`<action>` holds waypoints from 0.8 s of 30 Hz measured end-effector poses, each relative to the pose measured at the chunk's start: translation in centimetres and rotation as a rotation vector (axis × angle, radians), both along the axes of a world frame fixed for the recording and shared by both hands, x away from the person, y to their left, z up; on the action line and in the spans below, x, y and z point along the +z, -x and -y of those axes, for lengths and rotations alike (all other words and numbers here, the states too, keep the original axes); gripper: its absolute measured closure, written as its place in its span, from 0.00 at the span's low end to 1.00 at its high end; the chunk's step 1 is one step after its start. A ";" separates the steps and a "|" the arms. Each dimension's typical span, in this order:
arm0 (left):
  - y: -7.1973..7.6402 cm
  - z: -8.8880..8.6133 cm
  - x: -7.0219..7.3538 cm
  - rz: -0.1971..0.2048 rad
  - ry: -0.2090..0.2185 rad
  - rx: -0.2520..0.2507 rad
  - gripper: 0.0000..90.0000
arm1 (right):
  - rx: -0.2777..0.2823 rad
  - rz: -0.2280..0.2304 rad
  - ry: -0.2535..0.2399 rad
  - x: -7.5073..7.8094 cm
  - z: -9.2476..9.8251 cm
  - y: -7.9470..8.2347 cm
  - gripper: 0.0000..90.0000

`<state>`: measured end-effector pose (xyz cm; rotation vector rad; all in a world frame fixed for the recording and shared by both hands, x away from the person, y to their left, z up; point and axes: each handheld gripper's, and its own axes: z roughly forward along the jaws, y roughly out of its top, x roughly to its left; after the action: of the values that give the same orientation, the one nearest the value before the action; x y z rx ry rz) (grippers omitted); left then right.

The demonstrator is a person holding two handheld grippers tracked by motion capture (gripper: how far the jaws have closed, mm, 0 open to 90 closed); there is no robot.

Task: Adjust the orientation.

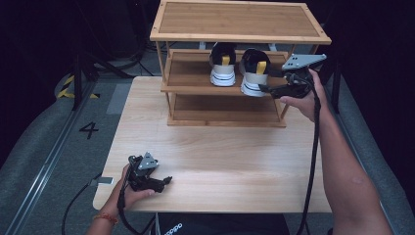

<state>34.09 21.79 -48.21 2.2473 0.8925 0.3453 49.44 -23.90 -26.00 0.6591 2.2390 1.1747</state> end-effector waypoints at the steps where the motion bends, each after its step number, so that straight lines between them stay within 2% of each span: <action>1: 0.0 0.0 0.0 0.000 -0.001 0.000 0.17 | -0.012 -0.017 -0.009 -0.3 0.0 -0.2 0.38; 3: 0.0 0.0 0.0 -0.003 0.000 0.000 0.17 | -0.035 -0.042 -0.018 -0.7 0.0 -0.8 0.37; 6: 0.0 0.0 0.0 -0.003 0.000 -0.001 0.17 | -0.068 -0.065 -0.002 -1.2 -0.4 -1.4 0.38; 9: 0.0 0.0 0.0 -0.006 0.003 0.000 0.17 | -0.079 -0.095 -0.027 -1.3 -0.6 -2.1 0.38; 16: -0.1 0.0 0.0 -0.005 0.002 -0.007 0.17 | -0.102 -0.098 -0.003 -1.5 -0.4 -3.8 0.44; 24: -0.2 0.0 0.0 -0.008 0.013 -0.013 0.17 | -0.101 -0.101 -0.012 -1.9 -0.9 -5.0 0.45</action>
<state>34.24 21.76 -48.26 2.2428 0.8820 0.3241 54.45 -22.98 -27.90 0.8430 2.2541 1.1287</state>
